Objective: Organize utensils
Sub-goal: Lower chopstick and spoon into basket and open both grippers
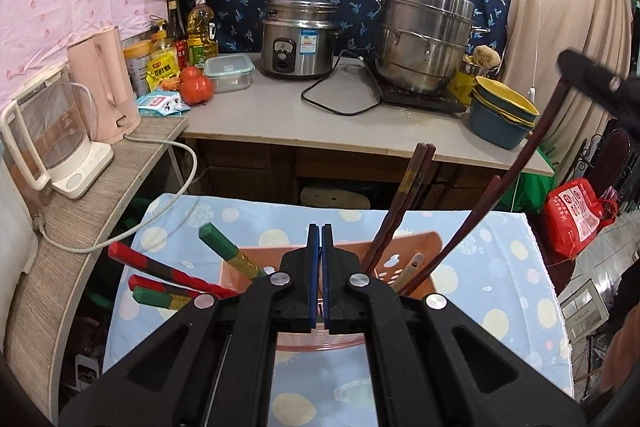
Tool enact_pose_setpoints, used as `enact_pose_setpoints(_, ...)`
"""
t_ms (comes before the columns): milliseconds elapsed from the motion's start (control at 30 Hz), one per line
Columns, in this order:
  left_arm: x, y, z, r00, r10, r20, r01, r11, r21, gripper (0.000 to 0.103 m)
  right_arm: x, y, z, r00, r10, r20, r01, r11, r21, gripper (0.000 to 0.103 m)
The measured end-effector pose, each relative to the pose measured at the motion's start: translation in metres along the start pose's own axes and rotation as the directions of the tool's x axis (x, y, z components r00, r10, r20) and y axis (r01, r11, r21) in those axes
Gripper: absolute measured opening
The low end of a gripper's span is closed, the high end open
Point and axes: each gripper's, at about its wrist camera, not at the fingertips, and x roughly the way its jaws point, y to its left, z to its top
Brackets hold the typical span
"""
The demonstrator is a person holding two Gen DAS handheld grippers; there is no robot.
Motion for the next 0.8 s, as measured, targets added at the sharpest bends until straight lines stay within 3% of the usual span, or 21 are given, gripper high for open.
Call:
enact_pose_setpoints(167, 0.004, 0.000, -0.004, 1.000, 0.002, -0.007, -0.002, 1.000, -0.003, 0.001, 0.022, 0.008, -0.030, 0.994, 0.012, -0.109, -0.014, 1.000, -0.020, 0.007)
enact_pose_setpoints(267, 0.003, 0.002, -0.004, 1.000, 0.018, 0.001, -0.018, 1.000, -0.019, 0.002, 0.026, 0.013, -0.038, 0.993, 0.001, -0.117, -0.005, 0.999, -0.033, 0.016)
enact_pose_setpoints(333, 0.003, 0.003, -0.004, 1.000, 0.015, 0.001, -0.015, 0.999, -0.030, 0.010, 0.023, 0.014, -0.041, 0.993, 0.003, -0.116, -0.006, 1.000, -0.028, 0.028)
enact_pose_setpoints(367, 0.003, 0.003, -0.005, 1.000, 0.018, 0.004, -0.018, 0.999, -0.033, 0.014, 0.021, 0.013, -0.041, 0.993, 0.003, -0.115, -0.006, 1.000, -0.026, 0.031)
enact_pose_setpoints(433, 0.000, 0.004, -0.006, 1.000, 0.024, 0.012, -0.024, 0.999, -0.037, 0.033, 0.016, 0.013, -0.045, 0.993, 0.000, -0.118, -0.003, 1.000, -0.024, 0.036)
enact_pose_setpoints(467, -0.002, 0.004, -0.008, 1.000, 0.026, 0.015, -0.025, 0.999, -0.039, 0.036, 0.013, 0.013, -0.048, 0.992, 0.000, -0.123, -0.003, 1.000, -0.020, 0.037)
enact_pose_setpoints(533, -0.004, 0.003, -0.011, 1.000, 0.022, 0.015, -0.022, 0.999, -0.036, 0.037, 0.008, 0.012, -0.054, 0.991, 0.000, -0.136, -0.002, 1.000, -0.016, 0.045)
enact_pose_setpoints(800, -0.016, 0.003, -0.033, 0.999, 0.036, -0.003, -0.036, 0.999, -0.039, 0.043, -0.013, 0.008, -0.086, 0.982, -0.025, -0.189, 0.027, 1.000, 0.006, 0.049)
